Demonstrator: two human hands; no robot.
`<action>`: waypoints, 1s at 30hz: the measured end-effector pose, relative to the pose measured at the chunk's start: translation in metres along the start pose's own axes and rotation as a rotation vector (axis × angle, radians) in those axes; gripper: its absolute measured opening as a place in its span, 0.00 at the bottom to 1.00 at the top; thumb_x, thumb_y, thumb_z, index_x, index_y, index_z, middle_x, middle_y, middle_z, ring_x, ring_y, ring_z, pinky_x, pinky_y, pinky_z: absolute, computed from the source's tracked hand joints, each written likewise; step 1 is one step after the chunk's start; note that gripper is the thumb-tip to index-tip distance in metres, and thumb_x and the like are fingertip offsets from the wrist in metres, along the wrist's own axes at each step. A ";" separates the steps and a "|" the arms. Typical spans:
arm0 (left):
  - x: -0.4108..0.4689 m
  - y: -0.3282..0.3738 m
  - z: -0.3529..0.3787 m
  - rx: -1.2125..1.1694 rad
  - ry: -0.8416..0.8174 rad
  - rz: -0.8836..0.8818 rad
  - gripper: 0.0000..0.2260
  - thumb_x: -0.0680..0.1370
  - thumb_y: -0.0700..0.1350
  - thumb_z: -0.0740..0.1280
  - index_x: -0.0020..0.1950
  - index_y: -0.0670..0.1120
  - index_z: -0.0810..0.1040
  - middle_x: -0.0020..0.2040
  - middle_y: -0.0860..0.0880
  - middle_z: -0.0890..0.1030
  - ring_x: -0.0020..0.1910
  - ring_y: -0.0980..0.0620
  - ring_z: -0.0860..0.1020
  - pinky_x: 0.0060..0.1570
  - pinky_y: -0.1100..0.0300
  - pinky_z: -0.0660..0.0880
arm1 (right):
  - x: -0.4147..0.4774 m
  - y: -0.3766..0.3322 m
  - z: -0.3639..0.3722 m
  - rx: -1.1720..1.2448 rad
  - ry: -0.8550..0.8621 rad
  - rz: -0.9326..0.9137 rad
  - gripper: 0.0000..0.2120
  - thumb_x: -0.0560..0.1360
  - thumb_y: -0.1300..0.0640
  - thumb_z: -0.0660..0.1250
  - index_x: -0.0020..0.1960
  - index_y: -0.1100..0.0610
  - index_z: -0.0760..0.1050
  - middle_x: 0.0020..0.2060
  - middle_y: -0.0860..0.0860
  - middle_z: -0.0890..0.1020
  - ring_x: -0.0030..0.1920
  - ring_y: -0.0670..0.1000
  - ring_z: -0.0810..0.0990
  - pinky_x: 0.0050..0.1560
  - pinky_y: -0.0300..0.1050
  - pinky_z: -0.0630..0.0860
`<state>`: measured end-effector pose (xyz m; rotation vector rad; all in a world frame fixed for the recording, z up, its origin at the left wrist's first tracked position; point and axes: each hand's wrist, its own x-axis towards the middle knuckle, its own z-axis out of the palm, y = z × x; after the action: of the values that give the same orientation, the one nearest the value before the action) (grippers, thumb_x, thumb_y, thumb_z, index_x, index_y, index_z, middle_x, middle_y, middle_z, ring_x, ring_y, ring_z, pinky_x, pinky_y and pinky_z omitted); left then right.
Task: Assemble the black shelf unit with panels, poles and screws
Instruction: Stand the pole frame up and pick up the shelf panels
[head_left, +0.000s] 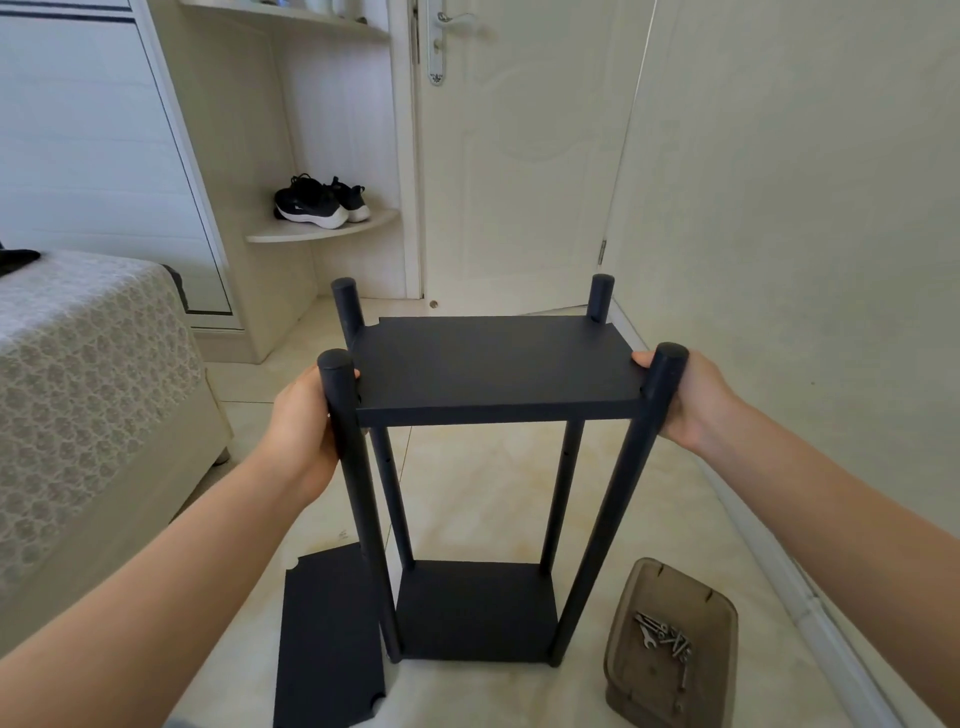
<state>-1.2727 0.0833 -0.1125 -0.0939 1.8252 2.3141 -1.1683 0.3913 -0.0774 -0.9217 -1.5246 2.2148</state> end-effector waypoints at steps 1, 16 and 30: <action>0.000 0.000 0.001 -0.007 0.004 -0.003 0.10 0.81 0.45 0.59 0.53 0.48 0.80 0.45 0.48 0.80 0.45 0.48 0.76 0.52 0.53 0.71 | -0.001 0.000 0.001 0.004 0.014 0.000 0.06 0.78 0.61 0.63 0.52 0.60 0.76 0.45 0.55 0.81 0.41 0.54 0.82 0.36 0.44 0.78; 0.001 -0.011 -0.004 -0.006 0.040 -0.059 0.07 0.80 0.47 0.62 0.47 0.48 0.78 0.39 0.48 0.79 0.38 0.48 0.74 0.41 0.55 0.73 | 0.003 0.009 -0.003 -0.050 0.103 0.088 0.13 0.81 0.53 0.60 0.62 0.56 0.77 0.50 0.53 0.82 0.49 0.56 0.81 0.44 0.49 0.77; 0.003 -0.028 -0.009 0.000 0.042 -0.103 0.13 0.82 0.43 0.58 0.62 0.43 0.78 0.55 0.42 0.79 0.49 0.46 0.74 0.52 0.53 0.70 | 0.008 0.031 -0.010 -0.111 0.106 0.123 0.08 0.81 0.54 0.60 0.52 0.55 0.77 0.47 0.54 0.82 0.47 0.56 0.80 0.38 0.51 0.73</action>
<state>-1.2713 0.0809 -0.1419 -0.2327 1.7950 2.2580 -1.1650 0.3908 -0.1109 -1.1767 -1.5951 2.1427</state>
